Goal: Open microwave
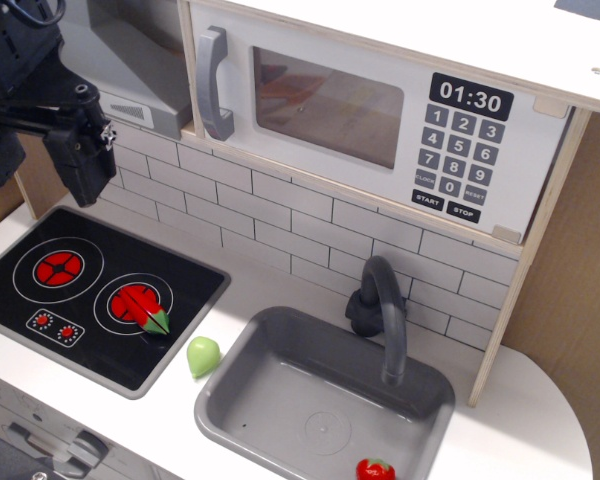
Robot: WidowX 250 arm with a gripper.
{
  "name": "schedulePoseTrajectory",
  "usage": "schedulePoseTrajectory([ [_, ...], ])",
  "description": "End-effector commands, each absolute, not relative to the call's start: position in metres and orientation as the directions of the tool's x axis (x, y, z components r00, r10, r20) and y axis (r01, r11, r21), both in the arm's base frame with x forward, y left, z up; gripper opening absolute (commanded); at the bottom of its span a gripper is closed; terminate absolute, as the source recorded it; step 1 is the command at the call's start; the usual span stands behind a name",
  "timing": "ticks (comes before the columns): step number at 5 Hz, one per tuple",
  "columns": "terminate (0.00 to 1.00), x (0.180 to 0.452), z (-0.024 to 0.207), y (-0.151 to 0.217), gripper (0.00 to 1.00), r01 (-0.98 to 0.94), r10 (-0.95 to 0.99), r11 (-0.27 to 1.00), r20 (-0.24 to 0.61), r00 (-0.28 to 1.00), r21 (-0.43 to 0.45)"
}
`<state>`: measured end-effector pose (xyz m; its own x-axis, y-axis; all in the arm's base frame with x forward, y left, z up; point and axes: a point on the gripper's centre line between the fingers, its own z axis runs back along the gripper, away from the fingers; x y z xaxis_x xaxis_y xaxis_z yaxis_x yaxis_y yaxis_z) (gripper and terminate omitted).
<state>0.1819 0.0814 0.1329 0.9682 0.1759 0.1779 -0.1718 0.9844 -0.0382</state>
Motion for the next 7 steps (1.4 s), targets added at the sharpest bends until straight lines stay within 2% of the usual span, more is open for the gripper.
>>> schedulePoseTrajectory([
  [1,0.00,0.182,0.133,0.081,1.00,-0.172,0.176,0.984,0.178,0.968,-0.038],
  [2,0.00,0.213,0.132,0.077,1.00,-0.109,0.123,0.991,0.201,0.972,-0.078],
  [3,0.00,0.247,0.127,0.077,1.00,-0.139,0.154,0.987,0.266,0.951,-0.076],
  [5,0.00,0.292,0.124,0.094,1.00,-0.112,0.123,0.992,0.378,0.918,-0.051],
  [7,0.00,0.323,0.118,0.105,1.00,-0.157,0.153,0.987,0.421,0.894,-0.026],
])
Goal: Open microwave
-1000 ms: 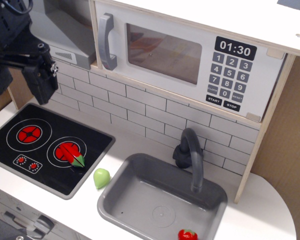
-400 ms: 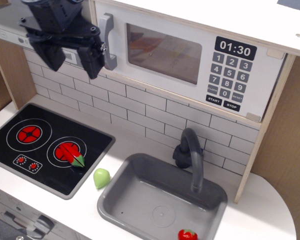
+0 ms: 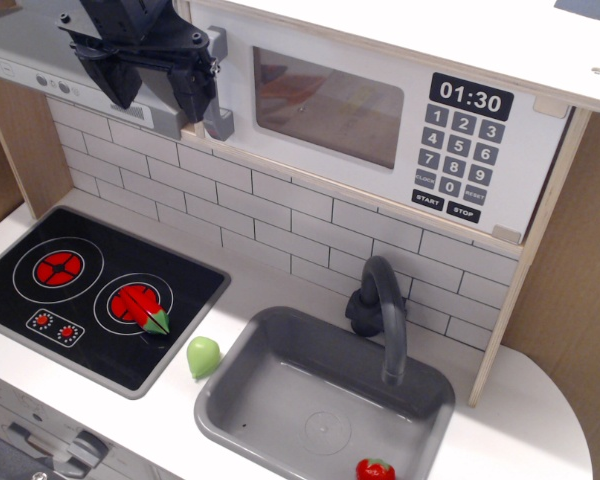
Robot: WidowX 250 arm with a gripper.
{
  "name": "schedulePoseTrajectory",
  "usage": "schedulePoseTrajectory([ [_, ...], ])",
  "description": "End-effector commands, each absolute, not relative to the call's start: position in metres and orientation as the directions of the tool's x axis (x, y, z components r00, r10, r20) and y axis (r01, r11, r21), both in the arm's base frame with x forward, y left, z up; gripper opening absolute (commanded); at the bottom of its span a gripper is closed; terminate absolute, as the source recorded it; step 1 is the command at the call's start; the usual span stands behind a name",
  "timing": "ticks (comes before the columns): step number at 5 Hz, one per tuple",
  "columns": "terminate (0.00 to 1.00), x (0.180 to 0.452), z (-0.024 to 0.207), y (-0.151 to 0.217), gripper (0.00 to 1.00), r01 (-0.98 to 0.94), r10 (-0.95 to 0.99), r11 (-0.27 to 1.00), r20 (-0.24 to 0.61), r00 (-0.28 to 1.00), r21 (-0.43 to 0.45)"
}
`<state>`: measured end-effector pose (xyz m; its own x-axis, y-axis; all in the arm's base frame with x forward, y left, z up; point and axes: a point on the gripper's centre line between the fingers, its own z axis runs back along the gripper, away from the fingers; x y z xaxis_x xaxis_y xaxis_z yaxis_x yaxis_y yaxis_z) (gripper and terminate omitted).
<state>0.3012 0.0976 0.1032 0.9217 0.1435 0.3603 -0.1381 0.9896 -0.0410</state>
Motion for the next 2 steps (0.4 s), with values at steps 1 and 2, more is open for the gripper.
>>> schedulePoseTrajectory([
  [1,0.00,0.335,0.115,0.105,1.00,-0.171,0.168,0.985,0.439,0.883,-0.033],
  [2,0.00,0.347,0.115,0.098,1.00,-0.161,0.170,0.985,0.443,0.880,-0.057],
])
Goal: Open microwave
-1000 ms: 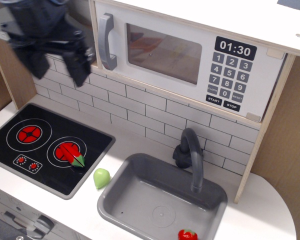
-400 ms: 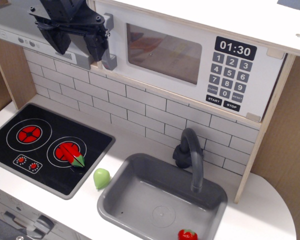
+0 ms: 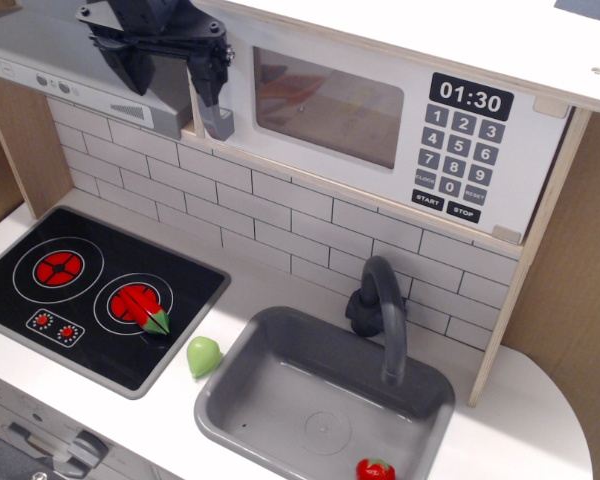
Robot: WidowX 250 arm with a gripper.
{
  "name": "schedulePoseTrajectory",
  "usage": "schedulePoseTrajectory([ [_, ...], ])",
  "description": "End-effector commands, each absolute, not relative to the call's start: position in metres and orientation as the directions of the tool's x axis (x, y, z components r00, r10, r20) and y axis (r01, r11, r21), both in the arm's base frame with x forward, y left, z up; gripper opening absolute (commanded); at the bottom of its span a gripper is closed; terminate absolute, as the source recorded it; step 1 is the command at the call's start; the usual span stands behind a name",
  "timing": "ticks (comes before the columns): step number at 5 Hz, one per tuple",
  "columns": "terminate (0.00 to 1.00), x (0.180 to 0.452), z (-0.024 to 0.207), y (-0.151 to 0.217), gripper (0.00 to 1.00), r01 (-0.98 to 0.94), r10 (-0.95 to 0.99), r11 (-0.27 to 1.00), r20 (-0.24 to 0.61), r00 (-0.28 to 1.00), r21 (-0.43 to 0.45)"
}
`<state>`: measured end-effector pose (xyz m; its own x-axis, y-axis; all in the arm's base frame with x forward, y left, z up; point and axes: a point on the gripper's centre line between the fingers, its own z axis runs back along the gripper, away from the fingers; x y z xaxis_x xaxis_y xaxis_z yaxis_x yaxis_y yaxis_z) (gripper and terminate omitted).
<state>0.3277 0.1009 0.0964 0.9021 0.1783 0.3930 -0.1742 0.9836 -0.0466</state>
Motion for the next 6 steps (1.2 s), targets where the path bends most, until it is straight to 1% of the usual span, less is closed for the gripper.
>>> schedulePoseTrajectory([
  [1,0.00,0.353,0.115,0.095,1.00,-0.155,0.171,0.985,0.442,0.881,-0.071],
  [2,0.00,0.356,0.114,0.094,0.00,-0.150,0.178,0.984,0.461,0.869,-0.097],
  [3,0.00,0.358,0.115,0.095,0.00,-0.149,0.188,0.981,0.464,0.866,-0.121],
  [4,0.00,0.361,0.114,0.096,0.00,-0.164,0.204,0.978,0.476,0.856,-0.125],
  [5,0.00,0.354,0.111,0.095,0.00,-0.175,0.209,0.978,0.467,0.859,-0.116],
  [6,0.00,0.340,0.112,0.090,0.00,-0.153,0.190,0.981,0.465,0.864,-0.117],
])
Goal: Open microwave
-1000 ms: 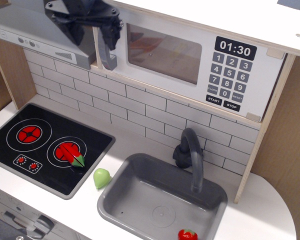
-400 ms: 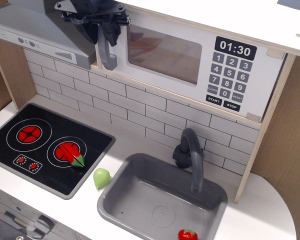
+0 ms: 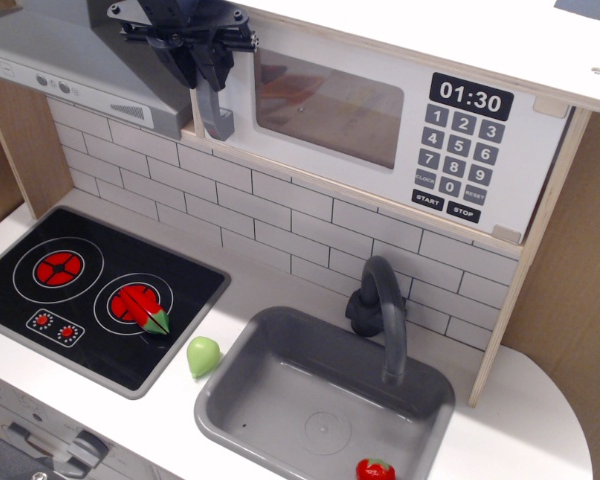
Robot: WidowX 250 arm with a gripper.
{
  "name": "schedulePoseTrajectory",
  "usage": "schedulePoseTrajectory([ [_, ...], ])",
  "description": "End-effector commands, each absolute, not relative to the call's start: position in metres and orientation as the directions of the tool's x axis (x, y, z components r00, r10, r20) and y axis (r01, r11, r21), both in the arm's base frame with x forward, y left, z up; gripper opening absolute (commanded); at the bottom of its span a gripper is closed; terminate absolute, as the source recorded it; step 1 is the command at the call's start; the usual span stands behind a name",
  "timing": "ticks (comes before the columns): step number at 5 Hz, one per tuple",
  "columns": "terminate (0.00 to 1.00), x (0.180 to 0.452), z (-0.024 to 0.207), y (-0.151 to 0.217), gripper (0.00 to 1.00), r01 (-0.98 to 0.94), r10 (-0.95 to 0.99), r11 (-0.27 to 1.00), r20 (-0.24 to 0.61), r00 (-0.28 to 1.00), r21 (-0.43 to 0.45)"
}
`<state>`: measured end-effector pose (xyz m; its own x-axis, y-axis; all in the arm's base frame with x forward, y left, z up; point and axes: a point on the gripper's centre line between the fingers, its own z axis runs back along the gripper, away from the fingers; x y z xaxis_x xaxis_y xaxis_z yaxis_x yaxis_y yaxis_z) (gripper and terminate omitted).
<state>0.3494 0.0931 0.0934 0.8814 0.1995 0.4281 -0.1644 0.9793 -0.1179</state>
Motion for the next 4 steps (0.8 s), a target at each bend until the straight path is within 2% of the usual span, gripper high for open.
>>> schedulePoseTrajectory([
  [1,0.00,0.318,0.116,0.084,0.00,-0.132,0.170,0.985,0.460,0.871,-0.113],
  [2,0.00,0.290,0.123,0.073,0.00,-0.095,0.143,0.987,0.449,0.882,-0.128],
  [3,0.00,0.244,0.137,0.054,1.00,-0.068,0.134,0.982,0.389,0.911,-0.177],
  [4,0.00,0.196,0.147,0.047,1.00,-0.008,0.077,0.974,0.297,0.952,-0.228],
])
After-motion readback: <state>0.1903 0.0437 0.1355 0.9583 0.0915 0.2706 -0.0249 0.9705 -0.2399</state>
